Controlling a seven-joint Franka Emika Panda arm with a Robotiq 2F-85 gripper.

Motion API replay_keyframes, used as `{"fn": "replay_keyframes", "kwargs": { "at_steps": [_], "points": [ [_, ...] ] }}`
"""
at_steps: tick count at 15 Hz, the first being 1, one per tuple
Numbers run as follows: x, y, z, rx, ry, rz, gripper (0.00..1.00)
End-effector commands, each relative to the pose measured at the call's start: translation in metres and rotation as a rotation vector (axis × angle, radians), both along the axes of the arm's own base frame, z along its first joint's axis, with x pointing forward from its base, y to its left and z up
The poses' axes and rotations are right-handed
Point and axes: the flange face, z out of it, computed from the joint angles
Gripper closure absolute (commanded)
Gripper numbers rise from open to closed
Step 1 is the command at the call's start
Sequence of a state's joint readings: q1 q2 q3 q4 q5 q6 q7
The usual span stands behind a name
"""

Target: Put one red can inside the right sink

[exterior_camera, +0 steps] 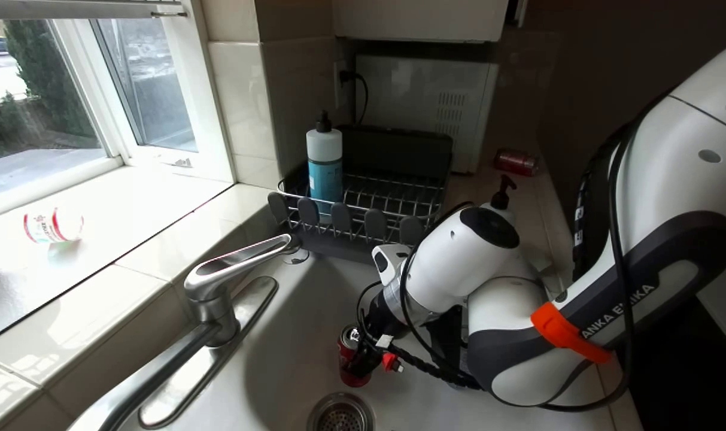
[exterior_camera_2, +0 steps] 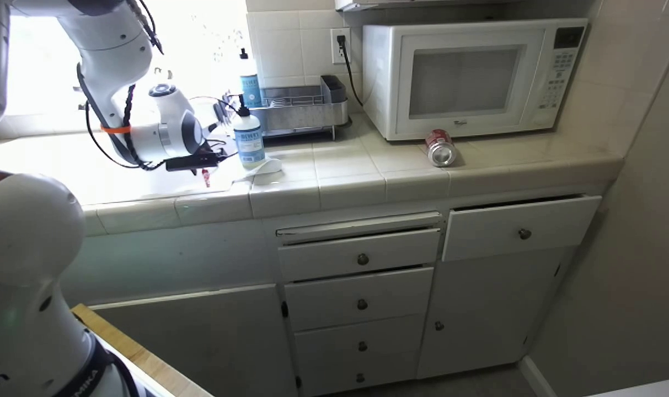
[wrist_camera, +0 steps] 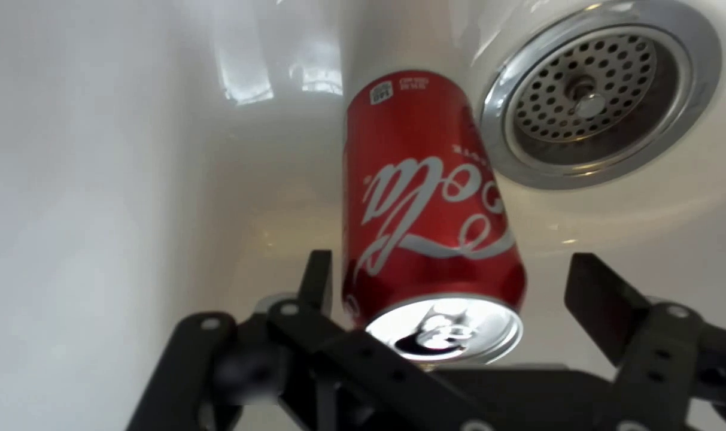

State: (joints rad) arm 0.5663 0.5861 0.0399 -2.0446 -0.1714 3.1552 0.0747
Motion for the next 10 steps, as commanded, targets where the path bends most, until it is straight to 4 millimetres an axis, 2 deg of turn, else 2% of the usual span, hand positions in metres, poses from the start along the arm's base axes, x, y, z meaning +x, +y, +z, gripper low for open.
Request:
{"fn": "replay_keyframes", "kwargs": {
  "at_steps": [1,10],
  "points": [
    [-0.025,0.009,0.028,-0.058,0.150,-0.083,0.00],
    [-0.069,0.022,0.126,-0.185,0.386,-0.309,0.00]
  ]
}}
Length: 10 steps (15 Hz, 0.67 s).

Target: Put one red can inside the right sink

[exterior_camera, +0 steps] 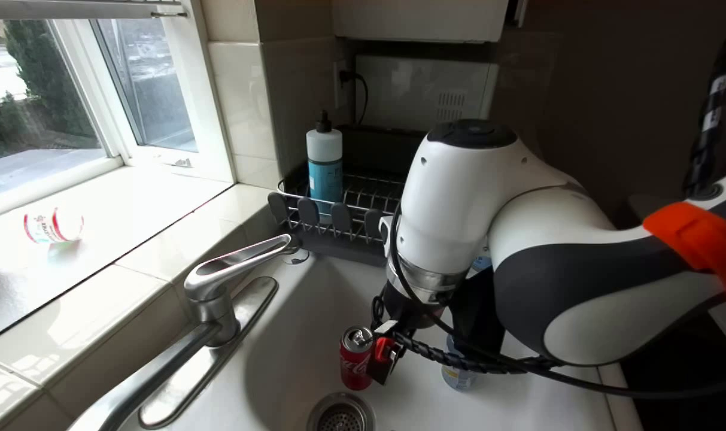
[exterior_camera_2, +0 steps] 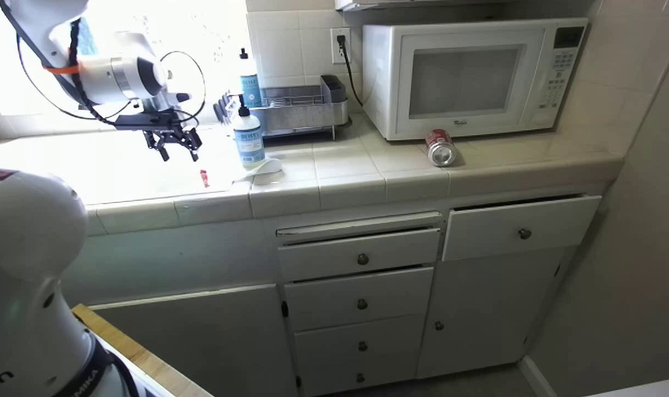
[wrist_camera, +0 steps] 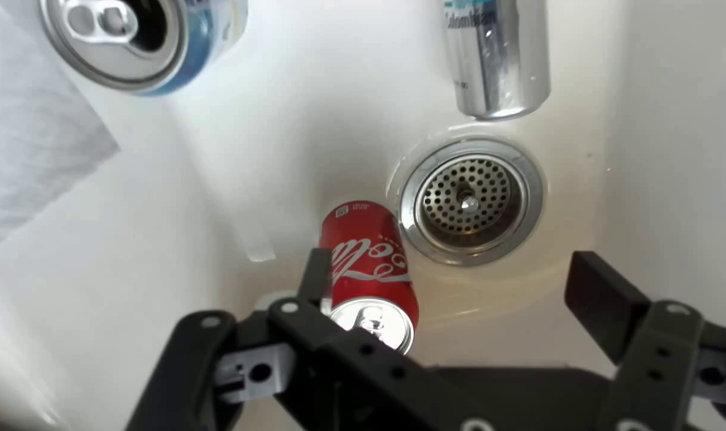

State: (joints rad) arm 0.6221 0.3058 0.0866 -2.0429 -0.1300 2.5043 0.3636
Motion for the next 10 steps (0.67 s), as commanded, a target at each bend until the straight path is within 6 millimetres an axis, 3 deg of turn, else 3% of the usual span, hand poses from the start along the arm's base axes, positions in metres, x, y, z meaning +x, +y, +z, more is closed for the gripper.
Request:
{"fn": "replay_keyframes", "kwargs": {
  "at_steps": [1,6,10],
  "points": [
    [-0.030,0.000,0.039,-0.011,0.098,-0.075,0.00],
    [-0.085,0.001,0.107,-0.036,0.170,-0.097,0.00],
    [-0.148,-0.014,0.172,-0.173,0.171,-0.077,0.00]
  ]
}}
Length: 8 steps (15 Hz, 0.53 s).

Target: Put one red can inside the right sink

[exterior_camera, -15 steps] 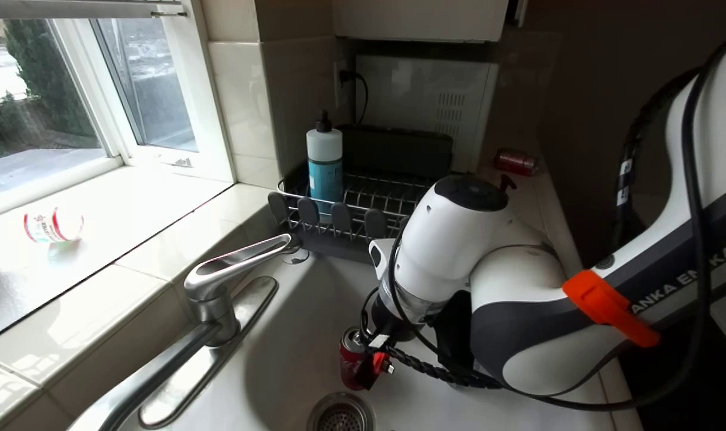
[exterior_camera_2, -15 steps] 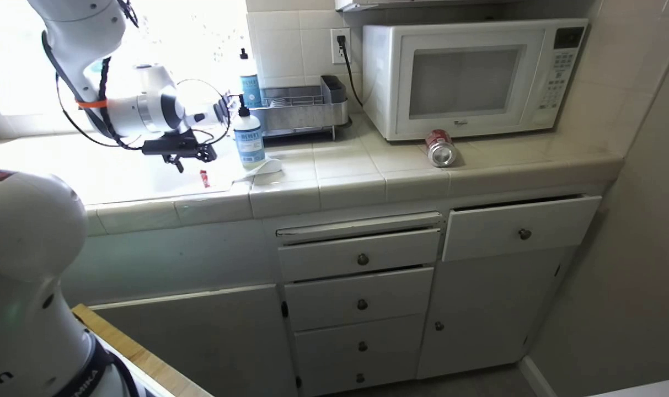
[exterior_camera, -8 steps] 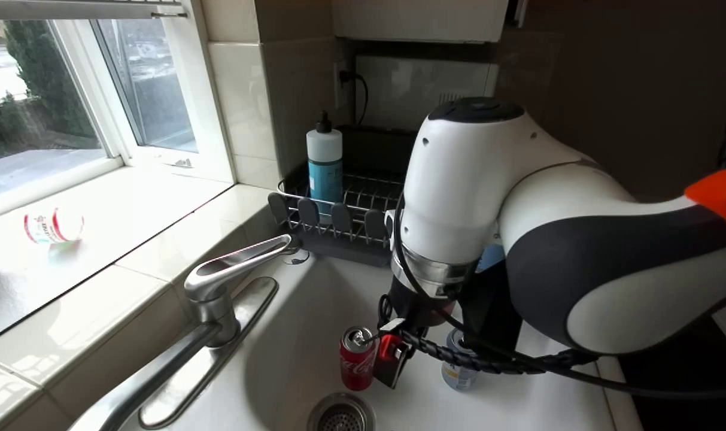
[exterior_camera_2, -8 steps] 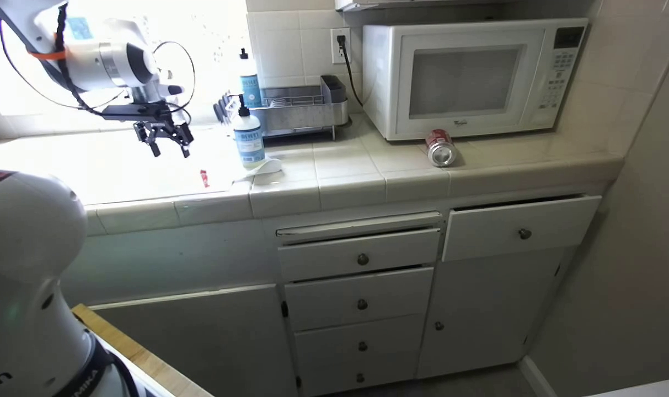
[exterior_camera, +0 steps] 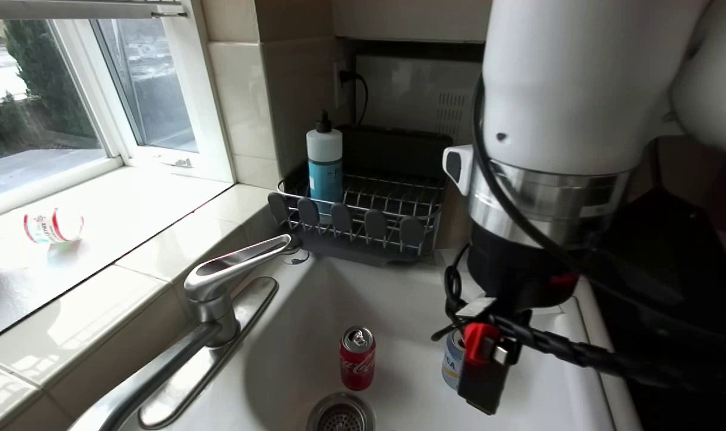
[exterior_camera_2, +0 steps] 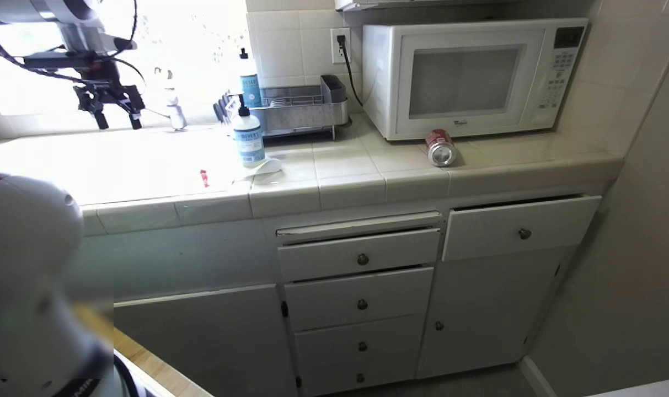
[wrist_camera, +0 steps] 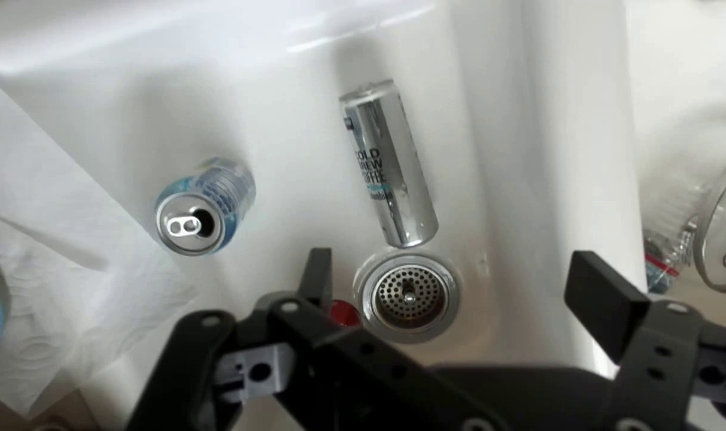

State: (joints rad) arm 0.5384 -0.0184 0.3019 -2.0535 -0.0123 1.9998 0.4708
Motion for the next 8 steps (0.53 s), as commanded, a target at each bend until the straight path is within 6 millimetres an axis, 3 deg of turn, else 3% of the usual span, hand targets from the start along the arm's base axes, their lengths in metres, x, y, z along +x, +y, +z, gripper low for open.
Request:
{"fn": "replay_keyframes", "kwargs": {
  "at_steps": [1,8],
  "points": [
    [-0.065,-0.029,0.053,-0.106,0.019,-0.004,0.00],
    [-0.176,-0.094,0.142,-0.110,-0.107,0.046,0.00]
  ]
}}
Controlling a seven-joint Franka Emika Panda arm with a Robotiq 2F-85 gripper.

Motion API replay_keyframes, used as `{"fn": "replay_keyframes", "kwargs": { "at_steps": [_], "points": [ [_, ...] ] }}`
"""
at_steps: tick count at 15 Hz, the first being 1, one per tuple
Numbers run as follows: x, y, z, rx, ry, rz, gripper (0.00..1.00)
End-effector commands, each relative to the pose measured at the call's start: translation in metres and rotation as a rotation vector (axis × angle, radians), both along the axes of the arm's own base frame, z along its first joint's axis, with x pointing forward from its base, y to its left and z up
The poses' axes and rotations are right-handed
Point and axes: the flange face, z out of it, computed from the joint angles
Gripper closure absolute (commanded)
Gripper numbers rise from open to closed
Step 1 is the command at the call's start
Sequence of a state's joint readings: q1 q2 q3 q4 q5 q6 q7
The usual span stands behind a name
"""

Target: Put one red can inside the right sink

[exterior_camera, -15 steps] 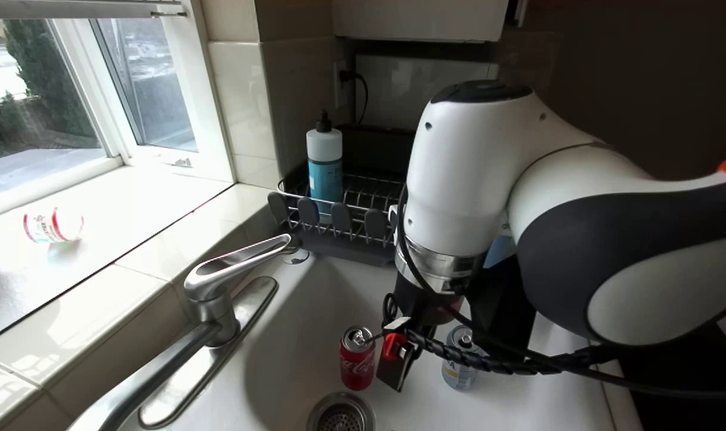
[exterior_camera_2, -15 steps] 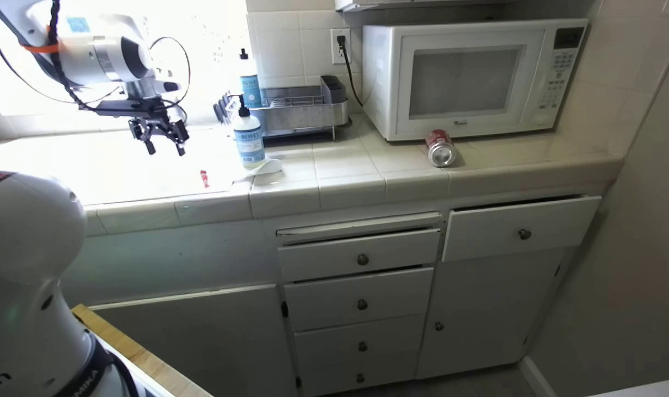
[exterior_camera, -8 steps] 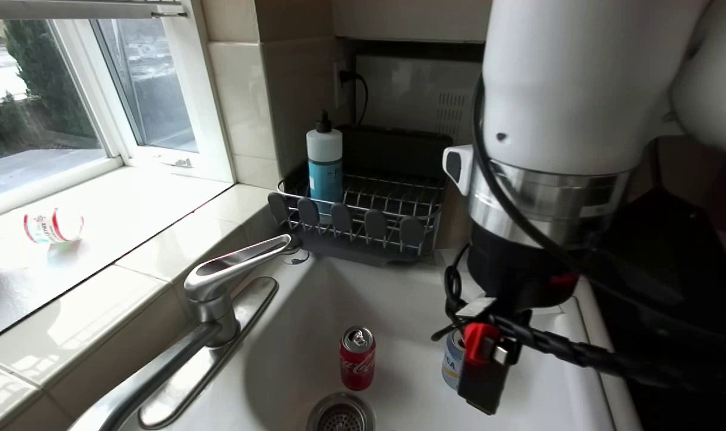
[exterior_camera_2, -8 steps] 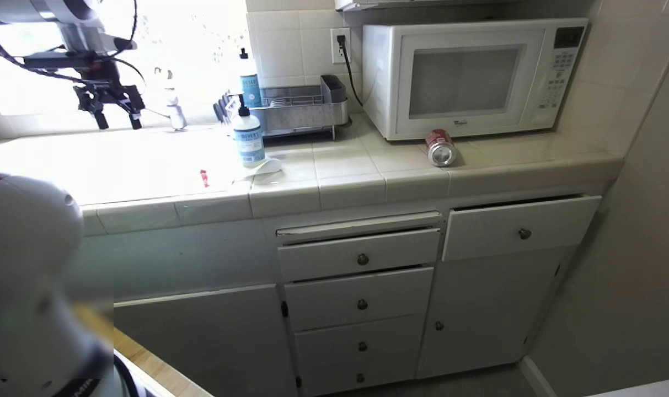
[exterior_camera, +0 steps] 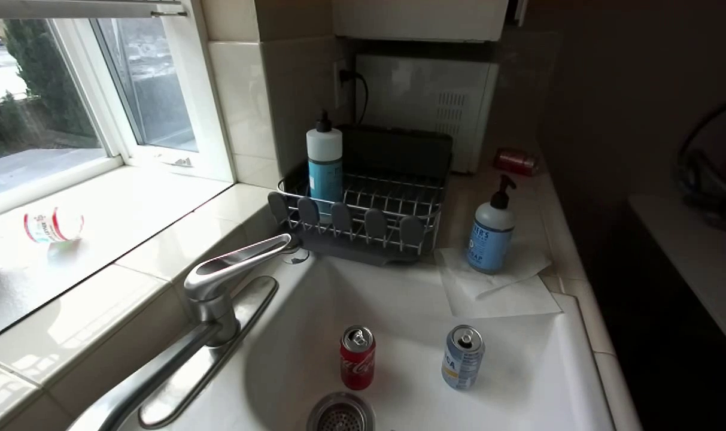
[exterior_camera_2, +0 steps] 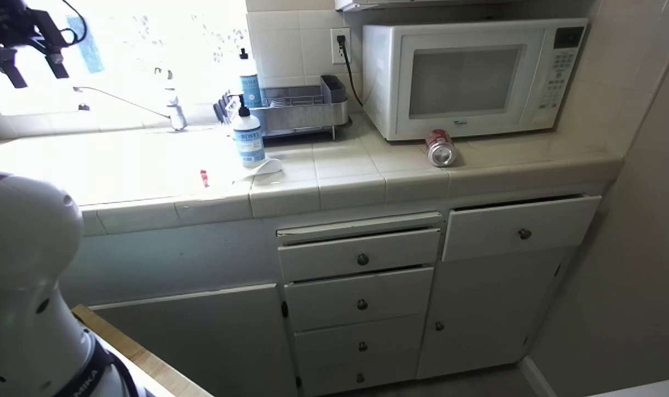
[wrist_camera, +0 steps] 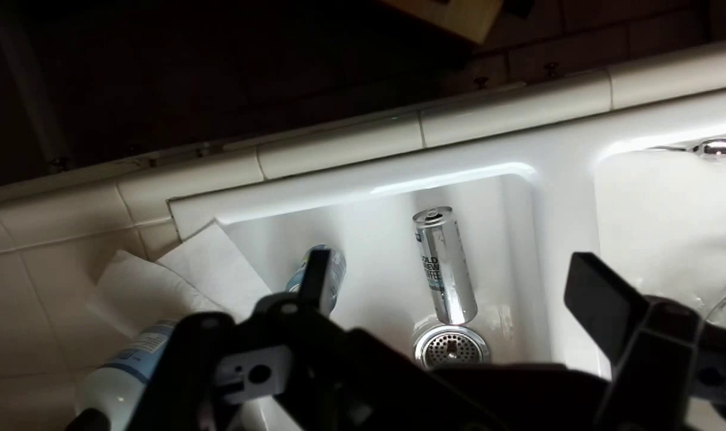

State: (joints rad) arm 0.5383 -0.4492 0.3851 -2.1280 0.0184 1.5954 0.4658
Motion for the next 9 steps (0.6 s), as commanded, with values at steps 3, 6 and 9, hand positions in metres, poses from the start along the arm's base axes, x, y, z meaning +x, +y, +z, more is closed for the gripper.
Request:
{"fn": "replay_keyframes", "kwargs": {
  "at_steps": [3,6,9],
  "points": [
    [-0.045,-0.030,0.030,0.029,-0.061,0.013,0.00],
    [-0.076,-0.055,0.044,0.077,-0.087,0.032,0.00],
    [-0.077,-0.060,0.039,0.074,-0.083,0.034,0.00]
  ]
}}
